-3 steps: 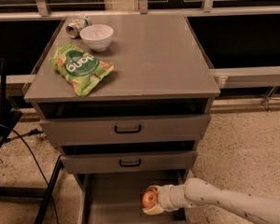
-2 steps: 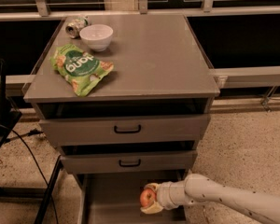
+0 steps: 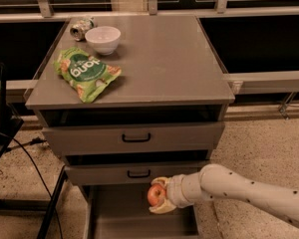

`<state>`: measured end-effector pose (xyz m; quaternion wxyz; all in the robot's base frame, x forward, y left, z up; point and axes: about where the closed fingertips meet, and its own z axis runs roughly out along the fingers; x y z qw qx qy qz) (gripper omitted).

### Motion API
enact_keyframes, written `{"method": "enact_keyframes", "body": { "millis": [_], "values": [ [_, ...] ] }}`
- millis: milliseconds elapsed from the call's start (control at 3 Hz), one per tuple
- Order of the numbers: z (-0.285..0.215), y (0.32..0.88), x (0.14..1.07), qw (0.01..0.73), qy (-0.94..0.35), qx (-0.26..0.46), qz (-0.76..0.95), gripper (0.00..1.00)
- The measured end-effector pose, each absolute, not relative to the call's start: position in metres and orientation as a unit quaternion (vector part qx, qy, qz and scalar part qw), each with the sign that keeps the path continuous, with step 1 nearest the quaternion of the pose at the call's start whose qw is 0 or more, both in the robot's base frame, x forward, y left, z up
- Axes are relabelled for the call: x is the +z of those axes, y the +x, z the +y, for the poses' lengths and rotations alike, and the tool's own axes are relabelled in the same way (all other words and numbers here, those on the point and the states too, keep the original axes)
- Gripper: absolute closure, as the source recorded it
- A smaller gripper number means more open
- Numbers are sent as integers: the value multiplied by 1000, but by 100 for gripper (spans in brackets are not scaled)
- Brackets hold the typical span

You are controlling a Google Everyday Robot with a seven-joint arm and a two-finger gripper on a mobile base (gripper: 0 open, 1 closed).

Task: Pick apple from bottom drawer and place on counter

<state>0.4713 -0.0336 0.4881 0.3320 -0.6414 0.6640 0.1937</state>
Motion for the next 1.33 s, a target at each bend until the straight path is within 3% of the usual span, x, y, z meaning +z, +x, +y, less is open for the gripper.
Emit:
{"method": "enact_keyframes", "body": {
  "millis": [667, 1333],
  "values": [
    [-52, 520, 662, 387, -661, 81, 638, 100],
    [-44, 528, 692, 386, -658, 94, 640, 100]
  ]
}}
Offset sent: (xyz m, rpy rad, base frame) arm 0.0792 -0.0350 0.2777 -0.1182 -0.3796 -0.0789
